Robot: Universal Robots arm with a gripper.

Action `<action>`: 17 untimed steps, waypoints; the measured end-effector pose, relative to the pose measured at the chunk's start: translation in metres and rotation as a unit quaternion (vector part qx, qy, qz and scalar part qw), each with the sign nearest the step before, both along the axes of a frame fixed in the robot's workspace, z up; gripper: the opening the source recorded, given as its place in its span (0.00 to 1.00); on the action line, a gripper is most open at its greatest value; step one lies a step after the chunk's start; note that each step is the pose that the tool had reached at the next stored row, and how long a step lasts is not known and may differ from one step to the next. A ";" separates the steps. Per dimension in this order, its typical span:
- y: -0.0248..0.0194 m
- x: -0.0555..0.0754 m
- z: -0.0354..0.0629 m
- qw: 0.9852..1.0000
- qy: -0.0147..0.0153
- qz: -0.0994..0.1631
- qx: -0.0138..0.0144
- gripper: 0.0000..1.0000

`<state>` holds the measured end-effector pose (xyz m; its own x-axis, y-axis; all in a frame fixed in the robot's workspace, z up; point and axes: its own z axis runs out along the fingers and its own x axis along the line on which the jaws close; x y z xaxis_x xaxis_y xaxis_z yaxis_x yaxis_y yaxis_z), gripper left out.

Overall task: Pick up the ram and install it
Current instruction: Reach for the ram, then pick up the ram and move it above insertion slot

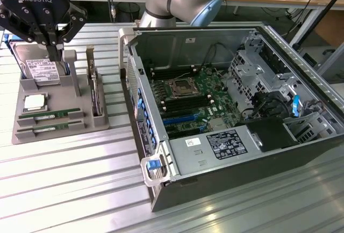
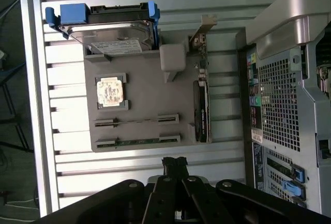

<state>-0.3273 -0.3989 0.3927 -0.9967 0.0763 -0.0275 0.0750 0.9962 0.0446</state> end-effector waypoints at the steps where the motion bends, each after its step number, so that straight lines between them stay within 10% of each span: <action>1: 0.0000 0.000 0.0000 1.000 0.000 0.000 0.000 0.11; 8: 0.0000 0.000 0.0000 1.000 0.000 0.026 0.000 0.11; 17: 0.0000 0.000 0.0000 0.994 0.000 0.113 0.000 0.11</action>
<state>-0.3272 -0.3989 0.3927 -0.9884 -0.1494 -0.0275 -0.1505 0.9876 0.0446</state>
